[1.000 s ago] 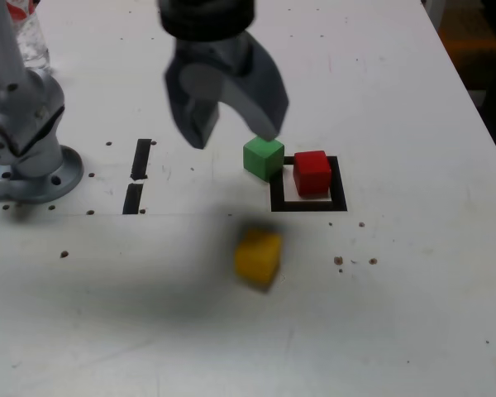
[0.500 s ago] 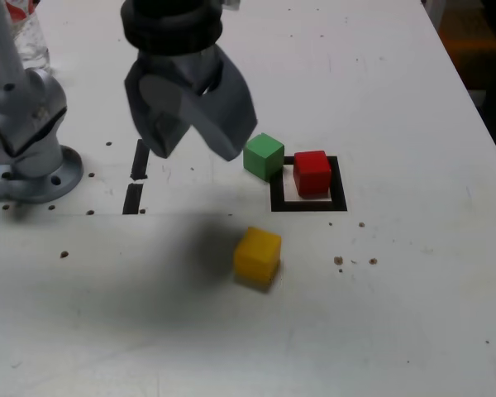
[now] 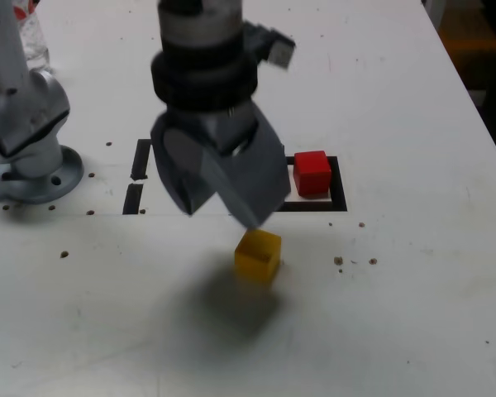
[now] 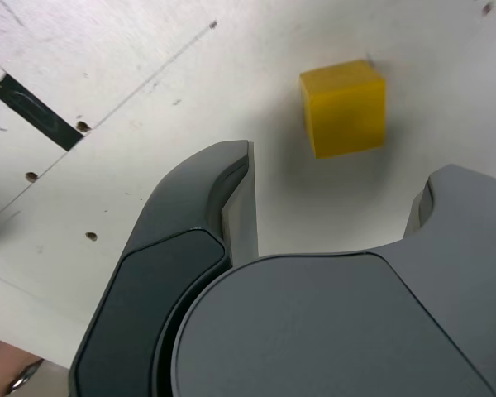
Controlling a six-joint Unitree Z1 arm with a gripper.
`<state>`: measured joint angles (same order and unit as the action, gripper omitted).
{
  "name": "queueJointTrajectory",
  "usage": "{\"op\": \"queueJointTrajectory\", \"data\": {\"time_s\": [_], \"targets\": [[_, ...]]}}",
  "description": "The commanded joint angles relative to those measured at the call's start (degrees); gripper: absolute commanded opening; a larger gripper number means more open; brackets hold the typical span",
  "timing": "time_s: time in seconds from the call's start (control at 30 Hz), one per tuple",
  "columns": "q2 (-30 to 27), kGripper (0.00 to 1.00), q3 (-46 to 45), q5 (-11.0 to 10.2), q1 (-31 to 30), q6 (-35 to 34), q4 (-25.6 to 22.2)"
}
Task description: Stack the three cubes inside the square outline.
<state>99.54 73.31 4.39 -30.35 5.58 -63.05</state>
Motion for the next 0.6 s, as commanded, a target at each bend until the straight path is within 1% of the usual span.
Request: {"op": "queueJointTrajectory", "data": {"time_s": [0.0, 0.3, 0.43, 0.57], "targets": [[0.5, 0.76, -0.1, 0.1, -0.2, -0.3, 0.1], [3.7, 0.76, -0.1, 0.1, -0.7, -1.2, 1.0], [6.6, 0.76, 2.0, 0.2, -2.1, -1.8, 1.2], [7.9, 0.76, 3.3, 0.1, -2.8, -2.7, 1.3]]}}
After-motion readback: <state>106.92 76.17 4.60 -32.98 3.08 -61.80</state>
